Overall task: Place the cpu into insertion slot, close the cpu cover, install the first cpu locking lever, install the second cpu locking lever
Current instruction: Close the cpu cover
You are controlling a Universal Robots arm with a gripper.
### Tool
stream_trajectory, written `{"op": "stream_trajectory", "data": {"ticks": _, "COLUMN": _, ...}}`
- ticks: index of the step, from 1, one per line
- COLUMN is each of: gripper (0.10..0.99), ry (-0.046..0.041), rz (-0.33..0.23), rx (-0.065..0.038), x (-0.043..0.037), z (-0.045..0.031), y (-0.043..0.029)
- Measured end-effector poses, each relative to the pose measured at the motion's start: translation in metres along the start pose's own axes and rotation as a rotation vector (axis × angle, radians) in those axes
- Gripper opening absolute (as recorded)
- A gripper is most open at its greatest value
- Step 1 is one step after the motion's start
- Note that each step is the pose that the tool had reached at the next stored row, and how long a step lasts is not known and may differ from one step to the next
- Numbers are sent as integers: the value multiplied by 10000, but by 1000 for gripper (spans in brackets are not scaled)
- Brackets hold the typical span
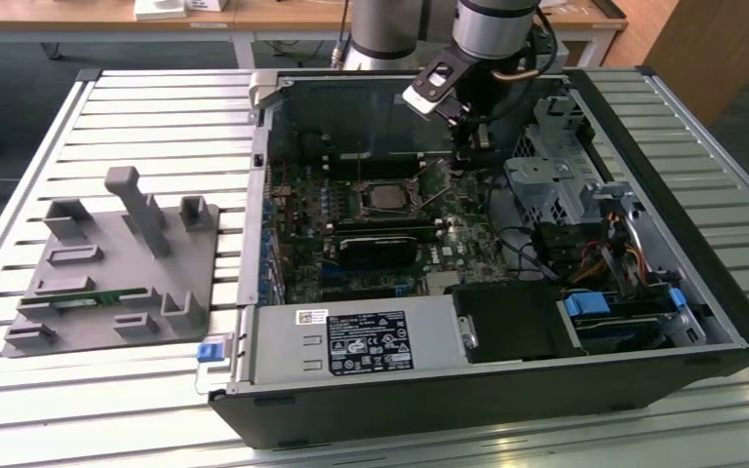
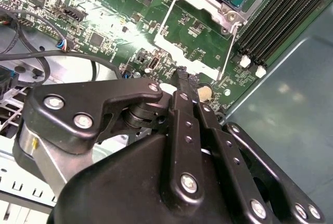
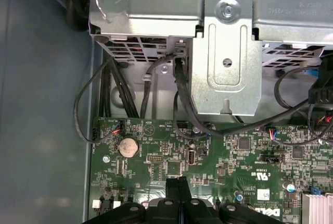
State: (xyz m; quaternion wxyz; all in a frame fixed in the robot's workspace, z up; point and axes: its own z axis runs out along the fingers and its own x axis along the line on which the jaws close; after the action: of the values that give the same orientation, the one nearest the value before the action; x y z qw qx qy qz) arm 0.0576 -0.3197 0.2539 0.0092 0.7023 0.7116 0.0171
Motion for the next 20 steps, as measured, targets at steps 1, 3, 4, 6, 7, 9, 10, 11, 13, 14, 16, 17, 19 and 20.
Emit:
{"op": "stream_trajectory", "data": {"ticks": 1, "gripper": 106, "ry": -3, "rz": 0, "rx": 1, "x": 0, "z": 2, "y": 2}}
{"op": "stream_trajectory", "data": {"ticks": 3, "gripper": 106, "ry": -5, "rz": 2, "rx": 2, "x": -1, "z": 4, "y": 10}}
{"op": "stream_trajectory", "data": {"ticks": 4, "gripper": 106, "ry": -6, "rz": 2, "rx": 4, "x": -1, "z": 6, "y": 17}}
{"op": "stream_trajectory", "data": {"ticks": 6, "gripper": 106, "ry": -6, "rz": 2, "rx": 7, "x": 0, "z": 8, "y": 29}}
{"op": "stream_trajectory", "data": {"ticks": 7, "gripper": 106, "ry": -6, "rz": 2, "rx": 9, "x": 0, "z": 9, "y": 36}}
{"op": "stream_trajectory", "data": {"ticks": 9, "gripper": 106, "ry": -9, "rz": 2, "rx": 13, "x": 1, "z": 17, "y": 46}}
{"op": "stream_trajectory", "data": {"ticks": 10, "gripper": 106, "ry": -11, "rz": 2, "rx": 19, "x": 1, "z": 23, "y": 51}}
{"op": "stream_trajectory", "data": {"ticks": 11, "gripper": 106, "ry": -11, "rz": 2, "rx": 26, "x": 1, "z": 30, "y": 56}}
{"op": "stream_trajectory", "data": {"ticks": 13, "gripper": 106, "ry": -11, "rz": 4, "rx": 44, "x": 2, "z": 48, "y": 62}}
{"op": "stream_trajectory", "data": {"ticks": 14, "gripper": 106, "ry": -11, "rz": 4, "rx": 57, "x": 3, "z": 60, "y": 64}}
{"op": "stream_trajectory", "data": {"ticks": 16, "gripper": 106, "ry": -11, "rz": 5, "rx": 83, "x": 4, "z": 83, "y": 66}}
{"op": "stream_trajectory", "data": {"ticks": 17, "gripper": 106, "ry": -11, "rz": 5, "rx": 100, "x": 4, "z": 93, "y": 65}}
{"op": "stream_trajectory", "data": {"ticks": 19, "gripper": 106, "ry": -11, "rz": 7, "rx": 117, "x": 4, "z": 102, "y": 64}}
{"op": "stream_trajectory", "data": {"ticks": 20, "gripper": 106, "ry": -13, "rz": 6, "rx": 118, "x": 4, "z": 103, "y": 62}}
